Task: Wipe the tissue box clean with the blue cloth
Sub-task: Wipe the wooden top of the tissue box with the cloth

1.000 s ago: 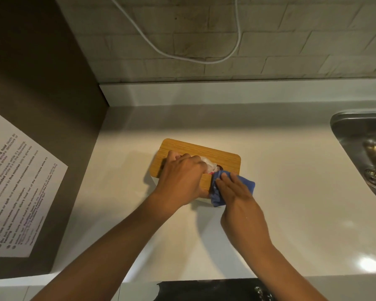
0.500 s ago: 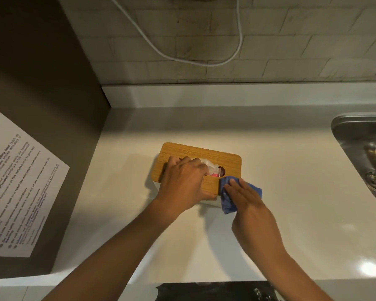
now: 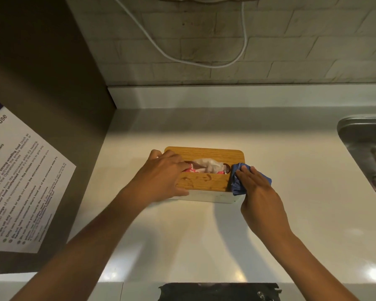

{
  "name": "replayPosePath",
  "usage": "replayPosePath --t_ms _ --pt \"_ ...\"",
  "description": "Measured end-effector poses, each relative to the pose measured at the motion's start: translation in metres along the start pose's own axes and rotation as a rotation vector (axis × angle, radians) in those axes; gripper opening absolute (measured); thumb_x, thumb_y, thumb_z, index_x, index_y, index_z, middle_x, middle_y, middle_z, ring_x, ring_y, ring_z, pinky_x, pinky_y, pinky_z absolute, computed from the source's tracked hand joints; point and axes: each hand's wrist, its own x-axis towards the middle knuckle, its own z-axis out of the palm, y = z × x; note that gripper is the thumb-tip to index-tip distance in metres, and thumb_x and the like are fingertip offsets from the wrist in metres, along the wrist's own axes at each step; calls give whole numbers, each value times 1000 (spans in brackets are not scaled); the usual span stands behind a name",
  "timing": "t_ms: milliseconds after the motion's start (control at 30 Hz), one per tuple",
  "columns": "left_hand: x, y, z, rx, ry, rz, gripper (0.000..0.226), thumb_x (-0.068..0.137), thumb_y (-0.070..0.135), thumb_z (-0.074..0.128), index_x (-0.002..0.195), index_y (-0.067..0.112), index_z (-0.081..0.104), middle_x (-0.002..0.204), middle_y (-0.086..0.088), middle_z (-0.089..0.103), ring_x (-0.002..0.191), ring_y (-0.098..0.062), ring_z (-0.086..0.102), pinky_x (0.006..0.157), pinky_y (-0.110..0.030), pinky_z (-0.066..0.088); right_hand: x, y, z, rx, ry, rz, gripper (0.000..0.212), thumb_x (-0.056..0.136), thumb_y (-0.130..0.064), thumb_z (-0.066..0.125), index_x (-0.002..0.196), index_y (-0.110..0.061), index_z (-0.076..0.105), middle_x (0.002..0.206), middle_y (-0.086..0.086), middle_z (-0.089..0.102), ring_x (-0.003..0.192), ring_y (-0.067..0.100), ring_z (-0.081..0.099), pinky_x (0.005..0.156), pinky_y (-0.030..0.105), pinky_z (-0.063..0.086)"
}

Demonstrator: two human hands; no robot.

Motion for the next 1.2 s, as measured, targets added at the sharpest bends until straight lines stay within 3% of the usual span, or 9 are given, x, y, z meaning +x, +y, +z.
replayPosePath --t_ms 167,333,433,600,700,800,933,1067,1200 --pt "3 -3 3 8 -11 18 69 81 76 62 135 35 62 121 8 66 122 -14 44 103 -37 28 -27 -23 12 -22 -34 -58 69 57 23 67 121 -1 64 131 15 59 126 34 51 96 42 45" --pt "-1 3 7 -3 30 6 67 79 79 60 127 34 68 114 10 68 119 -14 46 100 -37 25 -24 -12 9 24 11 -30 68 57 26 62 120 -2 66 130 14 60 125 32 52 92 36 46" --pt "-3 10 10 -23 68 -17 65 76 79 63 123 34 70 110 12 70 118 -14 48 98 -36 25 -10 -16 6 31 19 32 65 60 26 62 120 3 64 130 19 59 125 37 52 90 42 50" --pt "-3 12 11 -76 50 -64 66 77 75 66 129 35 67 116 12 70 119 -14 47 98 -34 31 -26 -21 11 2 16 -96 68 50 27 68 113 1 69 122 16 65 117 36 58 84 42 53" --pt "-6 15 14 -116 70 -83 66 78 70 70 134 35 64 123 11 69 123 -14 46 92 -28 33 -20 -8 6 22 34 -36 67 55 27 64 116 -1 68 125 15 63 120 35 56 82 39 53" --pt "-7 16 15 -150 82 -115 66 78 68 72 135 36 62 126 13 67 125 -11 44 84 -24 30 -9 -21 8 33 20 8 65 57 27 63 117 2 66 126 19 62 121 38 55 84 44 53" --pt "-8 15 17 -158 84 -138 69 78 69 72 137 36 61 131 13 64 127 -11 44 87 -25 34 -24 -28 15 6 -5 -116 70 49 27 66 114 1 69 124 15 64 119 35 56 83 43 55" --pt "-11 16 20 -172 121 -142 67 77 68 73 136 37 63 129 15 65 128 -8 43 84 -21 25 -17 -11 8 29 25 -32 66 57 26 64 117 -1 67 126 15 62 122 35 54 82 43 55" --pt "-11 17 20 -171 138 -148 68 78 68 73 136 34 63 132 13 66 128 -11 46 94 -25 36 -13 -34 15 16 7 -69 65 54 26 67 115 3 68 123 19 63 118 38 57 86 47 53"
